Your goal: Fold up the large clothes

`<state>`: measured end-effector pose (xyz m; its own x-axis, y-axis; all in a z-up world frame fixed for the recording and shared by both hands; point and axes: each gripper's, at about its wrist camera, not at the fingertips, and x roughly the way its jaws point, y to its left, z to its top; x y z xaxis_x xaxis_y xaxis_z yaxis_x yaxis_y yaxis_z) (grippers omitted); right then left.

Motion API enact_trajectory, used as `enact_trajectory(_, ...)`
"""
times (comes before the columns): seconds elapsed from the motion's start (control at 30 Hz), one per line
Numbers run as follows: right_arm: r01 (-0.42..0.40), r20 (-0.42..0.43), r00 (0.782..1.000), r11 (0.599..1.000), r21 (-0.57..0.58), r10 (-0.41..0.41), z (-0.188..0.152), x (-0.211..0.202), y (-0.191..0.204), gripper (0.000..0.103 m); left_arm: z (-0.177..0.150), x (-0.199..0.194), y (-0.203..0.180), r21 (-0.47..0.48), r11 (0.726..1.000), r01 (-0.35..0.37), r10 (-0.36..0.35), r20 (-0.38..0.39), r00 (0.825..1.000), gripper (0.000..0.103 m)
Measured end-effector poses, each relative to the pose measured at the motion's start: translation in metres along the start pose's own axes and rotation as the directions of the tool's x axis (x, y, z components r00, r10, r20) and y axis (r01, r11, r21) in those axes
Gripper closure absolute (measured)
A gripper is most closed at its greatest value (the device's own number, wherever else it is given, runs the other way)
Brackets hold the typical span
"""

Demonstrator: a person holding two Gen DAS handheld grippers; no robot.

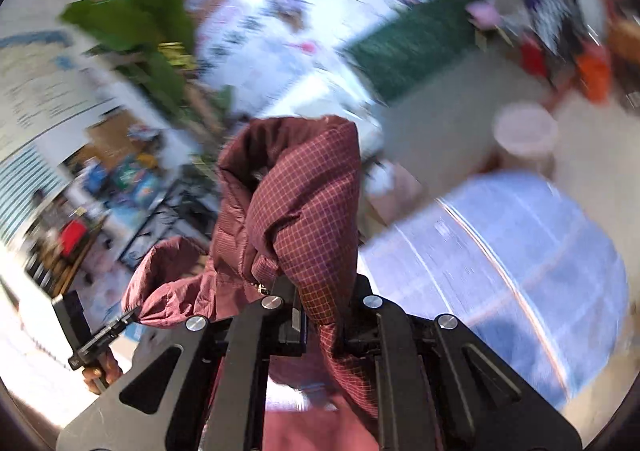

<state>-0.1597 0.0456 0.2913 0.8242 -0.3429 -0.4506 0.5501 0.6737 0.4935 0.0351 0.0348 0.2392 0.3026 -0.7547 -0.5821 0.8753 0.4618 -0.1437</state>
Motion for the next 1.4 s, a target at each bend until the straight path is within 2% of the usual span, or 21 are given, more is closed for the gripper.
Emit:
enact_trajectory(0.13, -0.122, 0.068, 0.988, 0.973, -0.197, 0.138, 0.05, -0.007, 0.051, 0.093, 0.01, -0.05, -0.015, -0.016, 1.0, -0.019, 0.021, 0.098, 0.995, 0.098)
enact_trajectory(0.23, -0.174, 0.076, 0.976, 0.94, -0.294, 0.205, 0.077, 0.009, 0.073, 0.093, 0.02, -0.077, 0.0, -0.128, 0.991, -0.043, 0.067, 0.192, 0.979, 0.098)
enact_trajectory(0.33, -0.225, 0.042, 0.969, 0.936, -0.269, 0.245, 0.098, 0.057, 0.086, 0.093, 0.023, -0.081, 0.016, -0.196, 0.975, -0.107, 0.153, 0.235, 0.96, 0.098)
enact_trajectory(0.4, -0.178, -0.005, 0.983, 0.944, -0.279, 0.183, 0.113, 0.117, 0.087, 0.089, 0.021, -0.061, 0.044, -0.294, 0.94, -0.17, 0.232, 0.189, 0.954, 0.097)
enact_trajectory(0.47, -0.099, -0.081, 0.993, 0.963, -0.251, 0.081, 0.113, 0.193, 0.076, 0.068, 0.012, -0.029, 0.072, -0.368, 0.9, -0.235, 0.288, 0.097, 0.953, 0.095)
enact_trajectory(0.5, -0.003, -0.117, 0.993, 0.97, -0.244, -0.027, 0.11, 0.228, 0.067, 0.019, 0.003, -0.005, 0.089, -0.403, 0.872, -0.277, 0.314, 0.026, 0.949, 0.094)
enact_trajectory(0.53, 0.077, -0.138, 0.984, 0.972, -0.222, -0.109, 0.101, 0.258, 0.054, 0.007, -0.006, 0.014, 0.099, -0.41, 0.857, -0.312, 0.331, -0.024, 0.943, 0.094)
enact_trajectory(0.57, 0.1, -0.158, 0.978, 0.973, -0.208, -0.134, 0.09, 0.281, 0.042, 0.007, -0.022, 0.044, 0.112, -0.398, 0.834, -0.382, 0.369, -0.112, 0.923, 0.093)
enact_trajectory(0.63, 0.176, -0.205, 0.958, 0.975, -0.136, -0.202, 0.059, 0.314, 0.011, 0.007, -0.061, 0.097, 0.133, -0.356, 0.791, -0.498, 0.409, -0.298, 0.863, 0.09)
enact_trajectory(0.67, 0.19, -0.251, 0.947, 0.98, -0.062, -0.2, 0.039, 0.321, -0.01, 0.007, -0.081, 0.118, 0.141, -0.363, 0.792, -0.491, 0.361, -0.369, 0.856, 0.09)
enact_trajectory(0.7, 0.196, -0.298, 0.937, 0.981, 0.01, -0.184, 0.018, 0.323, -0.032, 0.007, -0.1, 0.133, 0.149, -0.406, 0.797, -0.447, 0.284, -0.402, 0.87, 0.088)
enact_trajectory(0.73, 0.212, -0.359, 0.918, 0.974, 0.077, -0.171, -0.011, 0.327, -0.056, 0.007, -0.125, 0.148, 0.151, -0.459, 0.79, -0.407, 0.209, -0.423, 0.882, 0.077)
enact_trajectory(0.77, 0.234, -0.4, 0.9, 0.967, 0.101, -0.176, -0.035, 0.327, -0.073, 0.007, -0.141, 0.156, 0.15, -0.467, 0.777, -0.422, 0.201, -0.451, 0.869, 0.067)
enact_trajectory(0.8, 0.268, -0.429, 0.882, 0.957, 0.114, -0.196, -0.058, 0.324, -0.09, 0.007, -0.16, 0.165, 0.142, -0.444, 0.765, -0.466, 0.234, -0.483, 0.844, 0.049)
enact_trajectory(0.9, 0.392, -0.534, 0.804, 0.909, 0.145, -0.261, -0.148, 0.292, -0.141, 0.007, -0.196, 0.178, 0.111, -0.308, 0.805, -0.507, 0.325, -0.486, 0.812, 0.03)
enact_trajectory(0.97, 0.439, -0.593, 0.756, 0.887, 0.144, -0.278, -0.197, 0.267, -0.161, 0.007, -0.215, 0.184, 0.102, -0.287, 0.819, -0.496, 0.3, -0.522, 0.798, 0.022)
enact_trajectory(1.03, 0.471, -0.633, 0.708, 0.877, 0.096, -0.311, -0.235, 0.242, -0.169, 0.007, -0.219, 0.183, 0.098, -0.259, 0.821, -0.509, 0.296, -0.568, 0.768, 0.019)
enact_trajectory(1.1, 0.477, -0.645, 0.695, 0.875, 0.084, -0.318, -0.251, 0.224, -0.182, 0.007, -0.233, 0.184, 0.099, -0.256, 0.819, -0.514, 0.27, -0.618, 0.738, 0.019)
enact_trajectory(1.23, 0.453, -0.664, 0.681, 0.89, 0.049, -0.309, -0.263, 0.222, -0.182, 0.007, -0.264, 0.185, 0.118, -0.293, 0.806, -0.514, 0.224, -0.653, 0.723, 0.013)
enact_trajectory(1.33, 0.387, -0.73, 0.642, 0.921, 0.043, -0.235, -0.282, 0.244, -0.177, 0.007, -0.298, 0.199, 0.129, -0.292, 0.797, -0.529, 0.197, -0.702, 0.685, 0.013)
enact_trajectory(1.4, 0.41, -0.714, 0.629, 0.912, -0.029, -0.306, -0.287, 0.258, -0.177, 0.007, -0.321, 0.206, 0.132, -0.326, 0.794, -0.513, 0.173, -0.688, 0.705, 0.013)
